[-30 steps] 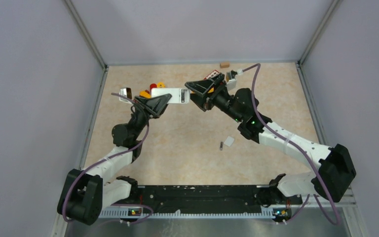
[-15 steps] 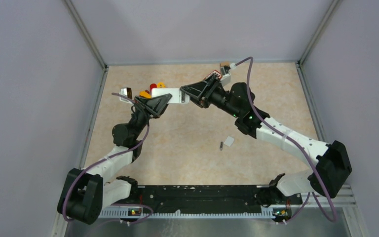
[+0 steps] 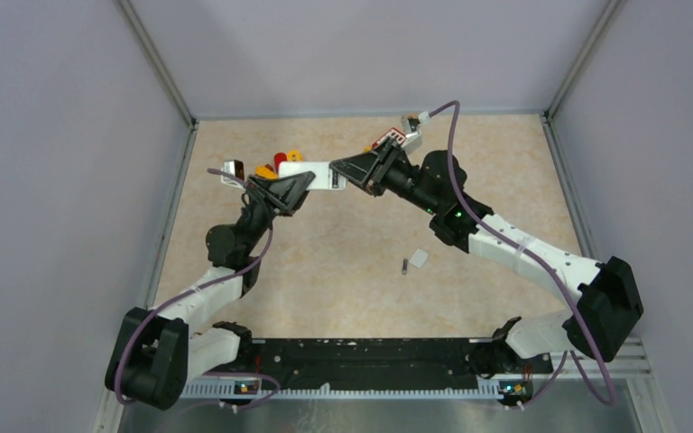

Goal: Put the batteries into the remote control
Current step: Load the battery into the remote control.

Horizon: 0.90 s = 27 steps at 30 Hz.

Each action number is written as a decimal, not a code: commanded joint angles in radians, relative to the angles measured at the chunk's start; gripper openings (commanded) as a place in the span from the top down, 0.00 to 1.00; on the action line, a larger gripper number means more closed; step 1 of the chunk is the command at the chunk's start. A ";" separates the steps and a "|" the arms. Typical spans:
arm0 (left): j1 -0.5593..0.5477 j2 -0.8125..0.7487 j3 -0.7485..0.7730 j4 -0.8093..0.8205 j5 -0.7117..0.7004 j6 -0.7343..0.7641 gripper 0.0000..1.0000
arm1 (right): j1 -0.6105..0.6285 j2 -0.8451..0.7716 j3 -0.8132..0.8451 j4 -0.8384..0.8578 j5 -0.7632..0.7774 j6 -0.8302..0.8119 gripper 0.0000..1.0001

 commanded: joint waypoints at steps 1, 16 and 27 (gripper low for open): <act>0.005 -0.008 0.033 0.055 0.014 -0.094 1.00 | 0.001 0.004 -0.007 -0.034 -0.047 -0.146 0.80; 0.006 -0.052 0.039 -0.069 0.045 -0.040 1.00 | -0.048 -0.027 -0.055 0.019 -0.048 -0.098 0.28; 0.006 -0.026 0.046 -0.086 0.057 -0.001 1.00 | -0.084 -0.043 -0.143 0.237 -0.105 0.013 0.25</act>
